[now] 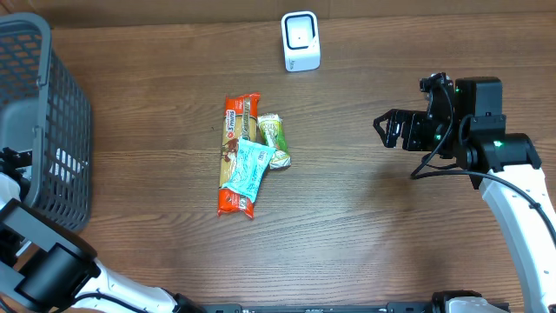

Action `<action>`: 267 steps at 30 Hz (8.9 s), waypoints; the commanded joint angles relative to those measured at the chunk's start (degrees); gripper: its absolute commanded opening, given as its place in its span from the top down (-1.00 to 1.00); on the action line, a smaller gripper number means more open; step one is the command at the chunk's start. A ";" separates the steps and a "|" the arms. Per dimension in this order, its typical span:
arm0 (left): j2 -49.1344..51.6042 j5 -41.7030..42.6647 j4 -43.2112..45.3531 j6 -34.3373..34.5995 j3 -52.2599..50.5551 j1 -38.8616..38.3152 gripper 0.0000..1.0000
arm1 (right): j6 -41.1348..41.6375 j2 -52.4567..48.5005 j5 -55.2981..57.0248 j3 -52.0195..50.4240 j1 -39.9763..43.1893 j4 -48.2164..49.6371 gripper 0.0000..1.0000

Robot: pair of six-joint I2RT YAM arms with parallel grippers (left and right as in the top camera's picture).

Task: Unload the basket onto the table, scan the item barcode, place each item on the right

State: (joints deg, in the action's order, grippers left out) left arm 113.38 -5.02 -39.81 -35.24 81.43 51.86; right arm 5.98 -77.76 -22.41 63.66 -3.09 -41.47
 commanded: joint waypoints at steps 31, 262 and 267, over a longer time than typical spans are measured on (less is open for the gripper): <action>3.82 11.58 -33.97 29.59 66.01 -8.68 0.92 | 0.04 0.04 -0.37 0.74 -0.17 1.51 -1.00; 2.58 -23.45 -52.81 24.96 68.24 -63.01 -0.99 | -9.05 -34.45 -1.20 10.86 -10.95 -2.23 -0.57; 2.58 -23.45 -52.81 24.96 68.24 -63.01 -0.99 | -8.94 -34.47 -1.75 8.02 -10.75 -11.08 -0.58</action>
State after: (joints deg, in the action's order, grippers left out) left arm 115.31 -27.73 -92.62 -9.45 149.60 -11.46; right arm -3.64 -111.94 -24.36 73.28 -14.06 -50.39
